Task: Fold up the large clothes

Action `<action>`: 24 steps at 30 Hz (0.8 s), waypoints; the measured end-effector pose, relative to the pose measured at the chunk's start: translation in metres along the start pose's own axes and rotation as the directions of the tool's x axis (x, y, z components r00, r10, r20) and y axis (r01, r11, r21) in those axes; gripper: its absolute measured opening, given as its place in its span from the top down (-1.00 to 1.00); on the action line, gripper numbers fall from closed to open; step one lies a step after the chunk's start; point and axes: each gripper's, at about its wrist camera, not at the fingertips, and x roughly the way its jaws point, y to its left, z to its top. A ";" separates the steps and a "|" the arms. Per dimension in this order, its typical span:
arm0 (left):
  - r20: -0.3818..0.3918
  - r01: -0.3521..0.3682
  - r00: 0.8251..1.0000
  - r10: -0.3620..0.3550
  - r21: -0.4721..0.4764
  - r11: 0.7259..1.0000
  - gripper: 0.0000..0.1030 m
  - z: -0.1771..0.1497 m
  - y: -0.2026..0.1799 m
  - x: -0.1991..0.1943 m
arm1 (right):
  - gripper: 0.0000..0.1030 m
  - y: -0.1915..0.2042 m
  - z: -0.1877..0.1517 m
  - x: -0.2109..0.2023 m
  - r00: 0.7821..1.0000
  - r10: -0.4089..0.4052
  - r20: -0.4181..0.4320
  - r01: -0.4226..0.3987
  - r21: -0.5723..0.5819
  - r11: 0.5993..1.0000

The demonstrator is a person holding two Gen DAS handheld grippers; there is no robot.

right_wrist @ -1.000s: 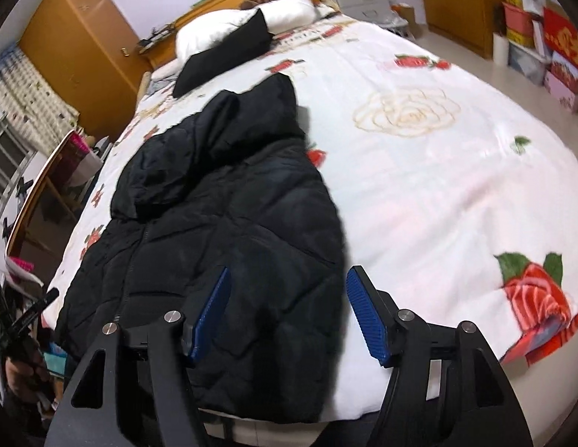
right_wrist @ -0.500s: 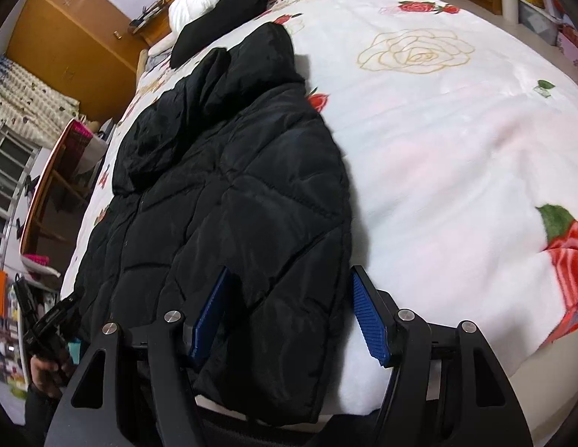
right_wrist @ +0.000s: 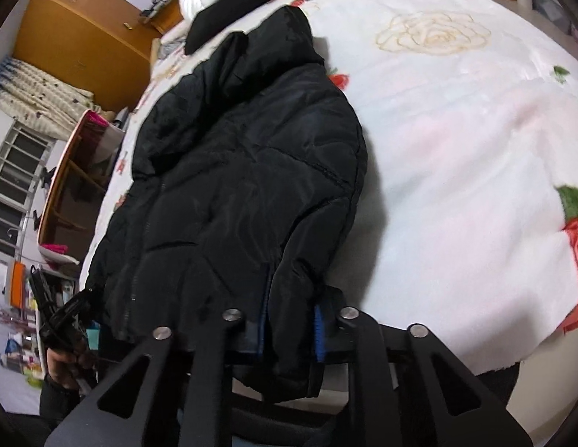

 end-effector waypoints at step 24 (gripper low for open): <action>0.270 0.225 0.945 -0.185 -0.128 0.966 0.72 0.089 0.016 -0.061 | 0.77 0.034 0.065 -0.061 0.941 0.187 0.282 -0.201 0.022 0.979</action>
